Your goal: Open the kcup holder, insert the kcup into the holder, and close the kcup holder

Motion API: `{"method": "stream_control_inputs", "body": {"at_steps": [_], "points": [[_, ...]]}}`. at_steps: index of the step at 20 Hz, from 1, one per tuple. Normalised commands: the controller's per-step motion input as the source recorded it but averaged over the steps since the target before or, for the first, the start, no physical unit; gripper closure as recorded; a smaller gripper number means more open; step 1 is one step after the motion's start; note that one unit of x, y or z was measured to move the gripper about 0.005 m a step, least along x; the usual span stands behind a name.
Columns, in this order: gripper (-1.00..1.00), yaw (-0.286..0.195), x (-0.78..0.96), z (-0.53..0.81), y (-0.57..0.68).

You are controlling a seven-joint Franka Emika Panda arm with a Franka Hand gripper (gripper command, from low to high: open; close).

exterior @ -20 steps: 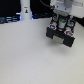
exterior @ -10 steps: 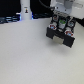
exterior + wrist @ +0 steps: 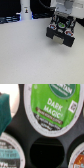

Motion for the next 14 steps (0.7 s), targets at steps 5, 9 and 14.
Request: {"method": "stream_control_inputs", "body": {"at_steps": [5, 9, 14], "points": [[-1.00, 0.067, 0.40, 0.53, -0.39], [-1.00, 0.032, 0.60, 0.36, -0.49], [-1.00, 0.003, 0.71, 0.24, -0.51]]}}
